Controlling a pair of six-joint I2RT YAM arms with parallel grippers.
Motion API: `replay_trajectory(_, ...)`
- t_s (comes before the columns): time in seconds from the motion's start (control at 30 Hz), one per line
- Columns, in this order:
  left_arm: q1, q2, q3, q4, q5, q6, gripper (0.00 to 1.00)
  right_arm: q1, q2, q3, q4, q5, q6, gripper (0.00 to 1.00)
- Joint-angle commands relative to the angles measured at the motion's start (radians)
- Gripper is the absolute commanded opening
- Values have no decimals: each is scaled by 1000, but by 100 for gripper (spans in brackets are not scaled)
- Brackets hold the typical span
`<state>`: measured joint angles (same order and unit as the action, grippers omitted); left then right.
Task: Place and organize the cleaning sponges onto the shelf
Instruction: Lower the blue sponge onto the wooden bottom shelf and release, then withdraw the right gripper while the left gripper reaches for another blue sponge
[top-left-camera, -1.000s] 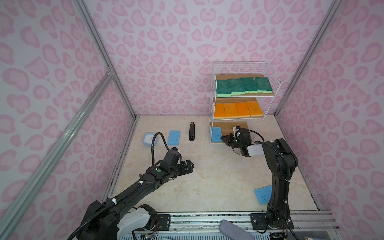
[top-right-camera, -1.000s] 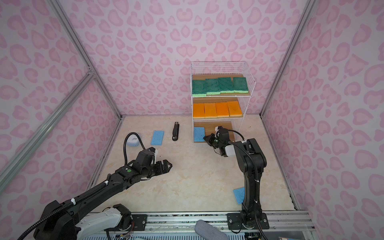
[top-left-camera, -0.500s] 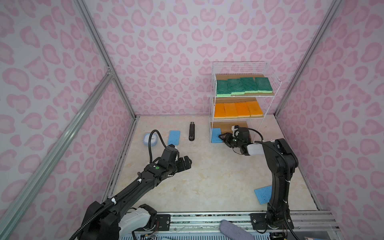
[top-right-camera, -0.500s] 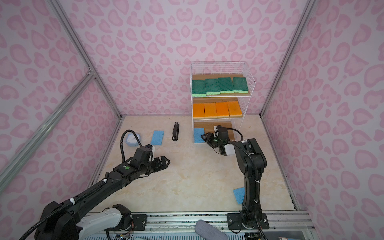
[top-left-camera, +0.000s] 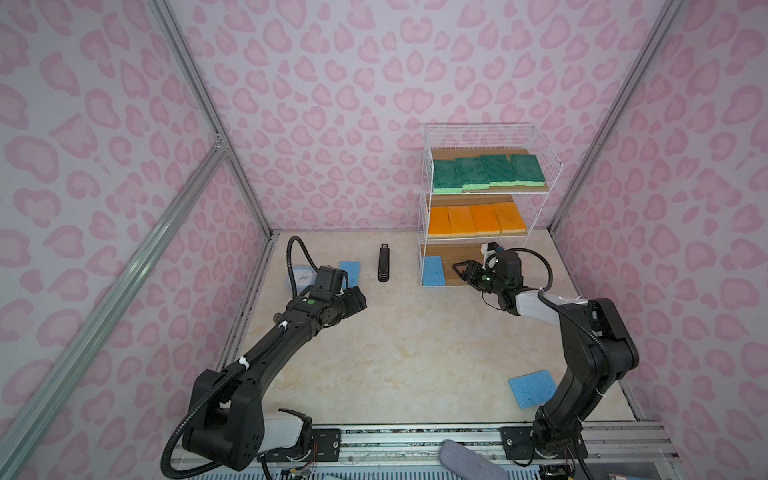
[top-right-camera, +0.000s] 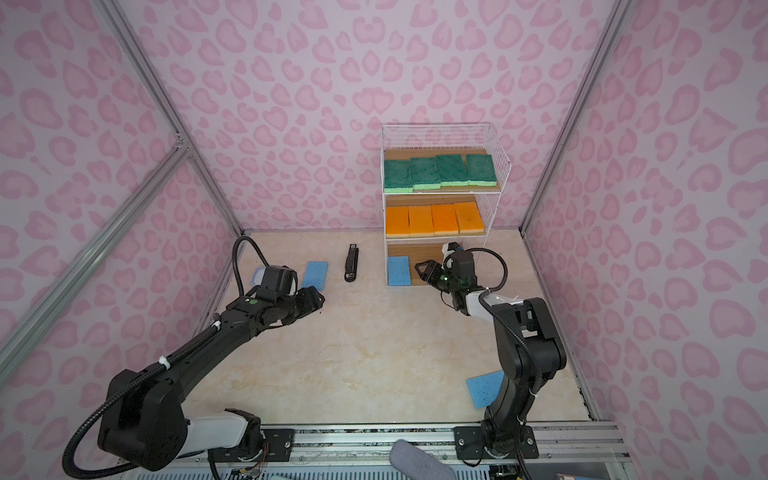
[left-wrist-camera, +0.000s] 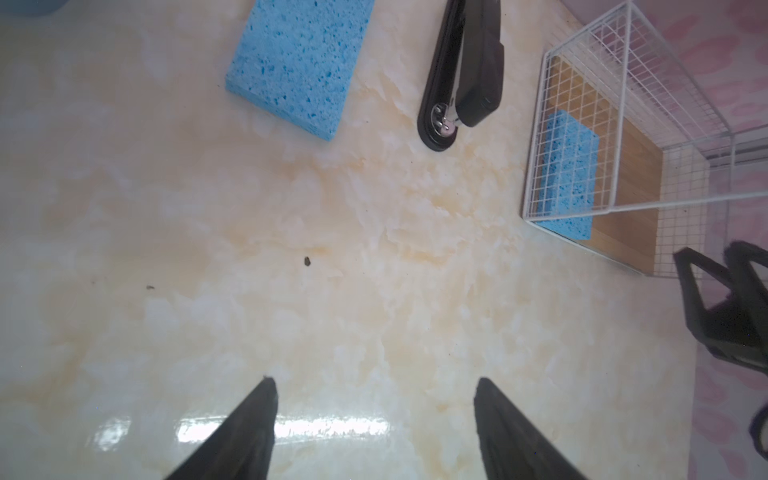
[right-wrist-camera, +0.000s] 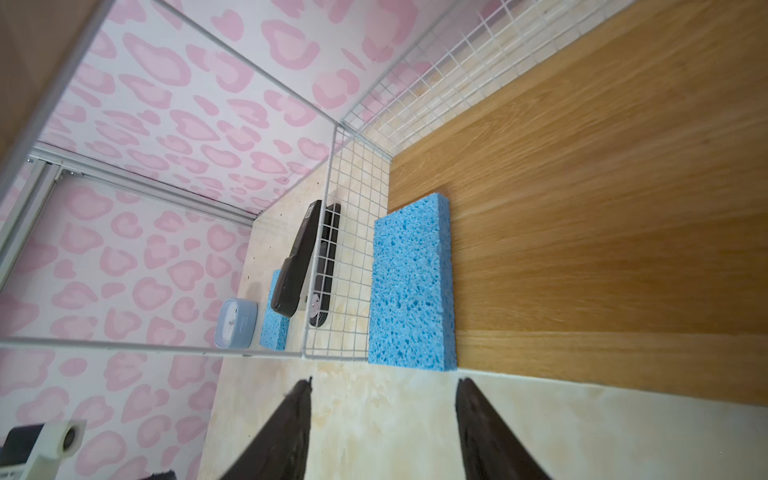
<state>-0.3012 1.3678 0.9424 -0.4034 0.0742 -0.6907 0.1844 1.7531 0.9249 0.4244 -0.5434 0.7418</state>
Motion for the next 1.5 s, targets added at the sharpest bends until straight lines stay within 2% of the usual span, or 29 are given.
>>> replay_trajectory(0.0,35,77,81,-51,-63,58,71,1,-60,-41,-31,18,-55,57)
replay_trajectory(0.1,89,157,145,-55,-58,70,60,2,-144,-105,-14,19,-55,57)
replay_trajectory(0.2,137,239,227,-69,-73,108,41,6,-234,-178,-6,10,-58,57)
replay_trajectory(0.23,153,266,254,-73,-79,122,38,7,-266,-205,-7,6,-64,57)
replay_trajectory(0.43,228,399,354,-34,-18,194,38,26,-444,-376,36,-8,-31,57)
replay_trajectory(0.53,237,464,396,-28,-4,231,44,30,-536,-439,16,-15,-26,57)
replay_trajectory(0.73,248,588,482,-17,2,255,50,32,-798,-503,-176,5,-66,58)
replay_trajectory(0.83,254,640,511,-15,16,253,50,31,-946,-519,-286,54,-70,59)
replay_trajectory(0.97,260,689,521,4,20,263,51,32,-1099,-553,-348,101,-68,63)
replay_trajectory(1.1,260,712,510,42,57,263,52,29,-1130,-567,-389,117,-69,64)
replay_trajectory(1.33,261,730,499,81,91,251,51,29,-1089,-575,-366,96,-47,64)
replay_trajectory(1.4,260,736,509,74,94,247,46,29,-1080,-570,-364,94,-42,65)
replay_trajectory(1.47,258,735,507,76,99,243,35,29,-1077,-564,-366,94,-40,65)
